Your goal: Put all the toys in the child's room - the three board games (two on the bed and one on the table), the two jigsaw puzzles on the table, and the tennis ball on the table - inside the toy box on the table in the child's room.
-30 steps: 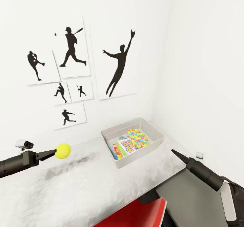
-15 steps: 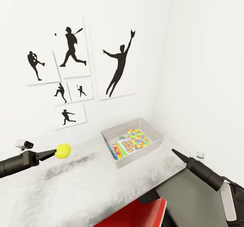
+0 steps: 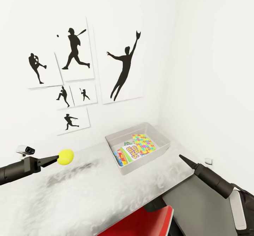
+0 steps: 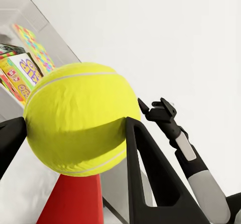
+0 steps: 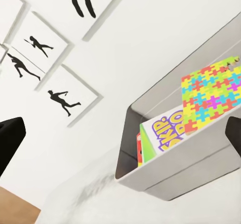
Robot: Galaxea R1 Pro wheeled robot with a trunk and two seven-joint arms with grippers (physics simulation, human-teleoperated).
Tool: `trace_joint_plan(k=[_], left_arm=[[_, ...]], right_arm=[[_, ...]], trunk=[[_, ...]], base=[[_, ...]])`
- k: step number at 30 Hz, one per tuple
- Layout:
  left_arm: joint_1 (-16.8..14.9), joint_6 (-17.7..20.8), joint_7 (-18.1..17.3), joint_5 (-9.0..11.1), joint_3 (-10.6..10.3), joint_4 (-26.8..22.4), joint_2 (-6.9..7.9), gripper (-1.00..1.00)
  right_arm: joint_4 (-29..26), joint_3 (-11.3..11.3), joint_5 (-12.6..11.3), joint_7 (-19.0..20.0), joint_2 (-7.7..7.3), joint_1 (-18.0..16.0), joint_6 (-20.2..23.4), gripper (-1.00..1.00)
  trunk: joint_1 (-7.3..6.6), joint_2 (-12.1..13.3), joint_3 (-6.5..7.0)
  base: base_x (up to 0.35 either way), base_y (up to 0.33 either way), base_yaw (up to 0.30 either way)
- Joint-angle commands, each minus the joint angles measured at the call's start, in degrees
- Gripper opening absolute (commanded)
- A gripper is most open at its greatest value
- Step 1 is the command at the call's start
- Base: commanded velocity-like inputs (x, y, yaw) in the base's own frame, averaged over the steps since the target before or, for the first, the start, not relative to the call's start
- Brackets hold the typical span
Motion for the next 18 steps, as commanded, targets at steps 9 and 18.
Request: trace_joint_plan(k=[9,18], left_arm=[[-0.06,0.26,-0.14,-0.28,0.02,0.00,-0.09,-1.00],[-1.83,0.26,0.64,-0.31,-2.01,-0.04,-0.72,-1.00]], right_arm=[[0.16,-0.24,-0.42,0.13,-0.48,-0.05,0.38,1.00],[-0.04,-0.44,-0.43,0.12,-0.77,-0.05,0.53,1.00]], trunk=[[0.04,-0.13,-0.13],[0.04,-0.13,-0.13]], base=[[0.000,0.000,0.000],[0.000,0.000,0.000]])
